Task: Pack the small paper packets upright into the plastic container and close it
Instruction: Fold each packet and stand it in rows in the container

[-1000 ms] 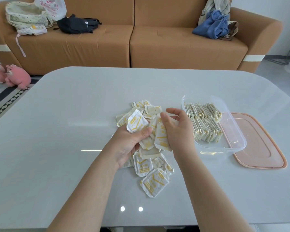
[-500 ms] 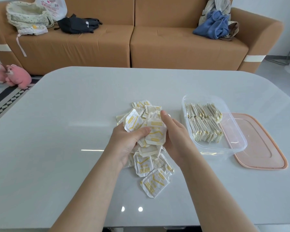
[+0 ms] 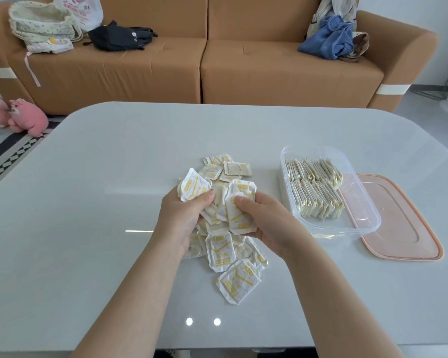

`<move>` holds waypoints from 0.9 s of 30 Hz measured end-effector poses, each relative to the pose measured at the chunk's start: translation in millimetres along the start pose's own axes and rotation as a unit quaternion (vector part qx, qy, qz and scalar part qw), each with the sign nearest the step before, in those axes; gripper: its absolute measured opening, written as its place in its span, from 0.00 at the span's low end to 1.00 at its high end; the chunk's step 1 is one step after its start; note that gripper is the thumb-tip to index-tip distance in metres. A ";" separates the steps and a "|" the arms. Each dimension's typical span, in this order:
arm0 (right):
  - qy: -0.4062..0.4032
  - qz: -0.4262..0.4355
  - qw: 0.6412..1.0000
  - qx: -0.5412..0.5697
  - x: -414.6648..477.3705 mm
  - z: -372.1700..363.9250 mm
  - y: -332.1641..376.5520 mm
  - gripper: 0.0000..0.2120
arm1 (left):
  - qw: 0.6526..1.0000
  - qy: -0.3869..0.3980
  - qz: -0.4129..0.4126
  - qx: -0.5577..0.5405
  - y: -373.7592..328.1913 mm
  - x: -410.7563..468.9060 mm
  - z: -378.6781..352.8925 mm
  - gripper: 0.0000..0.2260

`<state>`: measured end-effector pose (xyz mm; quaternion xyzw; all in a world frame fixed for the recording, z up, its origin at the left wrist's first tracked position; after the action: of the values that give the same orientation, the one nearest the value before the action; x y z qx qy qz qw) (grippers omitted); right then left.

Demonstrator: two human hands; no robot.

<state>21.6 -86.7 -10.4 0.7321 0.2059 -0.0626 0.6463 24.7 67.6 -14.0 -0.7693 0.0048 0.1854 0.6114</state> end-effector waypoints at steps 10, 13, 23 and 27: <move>-0.074 0.049 0.995 0.037 2.0 0.1 -0.3 0.07 | 1.000 -0.001 0.008 -0.016 -4.0 -2.5 -0.6 0.05; -0.087 0.063 0.992 0.070 2.9 -2.5 -0.5 0.08 | 1.000 0.011 0.016 0.001 -4.1 -3.7 -0.2 0.05; -0.100 0.099 0.984 0.106 1.3 1.5 4.3 0.07 | 0.994 0.077 0.078 0.006 -8.2 -5.8 -0.9 0.11; -0.043 0.115 0.986 0.113 -2.4 -1.3 7.2 0.09 | 0.987 0.117 0.100 0.043 -8.8 -7.6 -0.3 0.15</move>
<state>22.0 -86.5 -2.7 0.8157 0.0834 -0.0420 0.5709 19.9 67.8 -3.5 -0.7542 0.1615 0.1541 0.6176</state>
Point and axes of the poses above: each hand's wrist, its own x-axis towards the middle knuckle, its own z-axis out of the back of the hand, y = z × x, the point moved 1 cm from there along x, towards the middle knuckle, and after that the axes turned 1 degree about -x, right-handed, at the moved point
